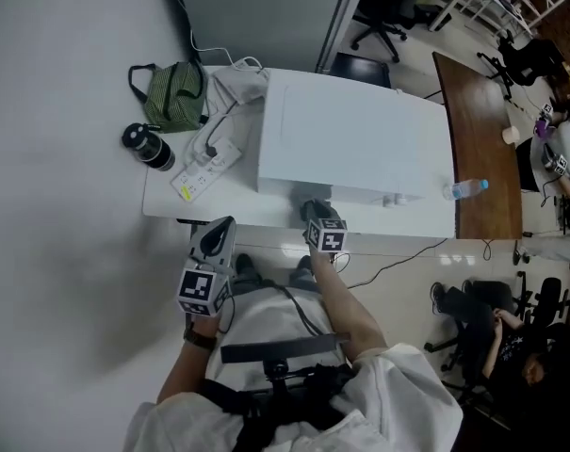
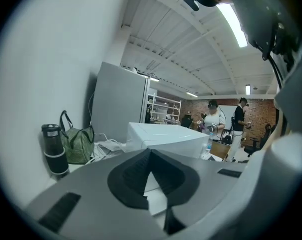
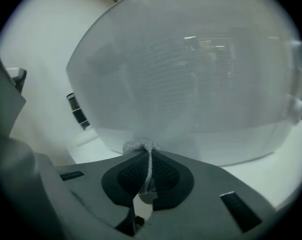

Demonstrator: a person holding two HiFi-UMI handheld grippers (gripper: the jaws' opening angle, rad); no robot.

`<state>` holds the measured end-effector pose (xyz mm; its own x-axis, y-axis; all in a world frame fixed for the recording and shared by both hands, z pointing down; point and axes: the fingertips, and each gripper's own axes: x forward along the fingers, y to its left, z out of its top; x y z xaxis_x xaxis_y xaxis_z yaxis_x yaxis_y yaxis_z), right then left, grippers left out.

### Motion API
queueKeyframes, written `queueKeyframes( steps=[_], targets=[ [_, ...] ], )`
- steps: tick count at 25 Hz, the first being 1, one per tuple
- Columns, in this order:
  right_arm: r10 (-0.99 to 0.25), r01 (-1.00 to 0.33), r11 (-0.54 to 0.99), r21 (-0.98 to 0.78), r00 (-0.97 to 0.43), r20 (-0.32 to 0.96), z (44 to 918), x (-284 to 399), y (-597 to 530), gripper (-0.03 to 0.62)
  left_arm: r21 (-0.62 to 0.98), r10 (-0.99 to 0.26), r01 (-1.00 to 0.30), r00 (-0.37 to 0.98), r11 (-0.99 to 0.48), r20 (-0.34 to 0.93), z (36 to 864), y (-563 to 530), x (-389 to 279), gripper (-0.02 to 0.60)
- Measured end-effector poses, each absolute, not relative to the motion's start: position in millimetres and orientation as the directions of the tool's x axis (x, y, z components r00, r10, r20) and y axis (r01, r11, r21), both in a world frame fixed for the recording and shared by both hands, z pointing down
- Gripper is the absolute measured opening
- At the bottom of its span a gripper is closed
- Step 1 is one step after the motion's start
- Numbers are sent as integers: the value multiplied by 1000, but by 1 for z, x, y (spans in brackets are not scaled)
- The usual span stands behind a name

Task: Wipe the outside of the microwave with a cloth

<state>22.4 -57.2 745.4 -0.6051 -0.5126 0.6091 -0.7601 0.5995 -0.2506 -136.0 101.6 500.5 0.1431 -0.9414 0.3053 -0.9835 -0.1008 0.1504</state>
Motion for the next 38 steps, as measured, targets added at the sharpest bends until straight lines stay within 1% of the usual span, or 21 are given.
queueKeyframes(
  steps=[4,6,8,10,13,16,18,19,22,24,28,30,32,34,38],
  targets=[
    [-370,-586,786,-198,-702,608,737,-83,-8,20,160,-957,-987,70,-25,282,496,136,-194,28],
    [-297,-470,871,-142,-734,611,720,-128,21,20,168,-961,-986,44,3,274,494,153,-221,28],
    [-228,-319,947,-37,-751,620,687,-168,52,20,181,-963,-983,39,11,268,493,167,-248,28],
    [-190,-169,981,93,-762,619,635,-194,75,20,199,-967,-980,48,3,252,491,175,-272,28],
    [-166,15,960,281,-774,611,534,-216,77,20,204,-979,-979,51,-10,197,480,179,-301,28],
    [-182,167,891,422,-720,670,446,-243,30,20,221,-991,-975,46,-17,126,453,168,-323,28],
    [-221,279,816,506,-658,720,418,-272,-16,20,221,-994,-975,13,11,108,439,159,-334,28],
    [-240,341,782,521,-607,757,421,-284,-41,20,201,-993,-979,-7,31,117,440,153,-338,28],
    [-302,517,709,480,-393,869,463,-300,-116,20,142,-988,-987,-52,73,146,458,121,-346,28],
    [-332,597,675,434,-279,901,488,-310,-155,20,139,-987,-985,-83,103,140,459,99,-356,28],
    [-352,667,646,371,-172,920,518,-335,-204,20,142,-979,-974,-159,176,127,449,78,-384,28],
    [-341,713,634,299,-89,936,536,-337,-215,20,151,-970,-963,-203,223,133,449,76,-397,28],
    [-274,763,627,158,25,961,556,-327,-203,20,158,-957,-949,-248,271,151,453,77,-405,28],
    [-149,796,605,-24,143,978,571,-310,-167,20,164,-942,-934,-291,318,167,457,77,-412,28],
    [44,808,488,-331,356,934,576,-268,-82,20,162,-923,-914,-345,371,169,469,82,-419,28]
  ],
)
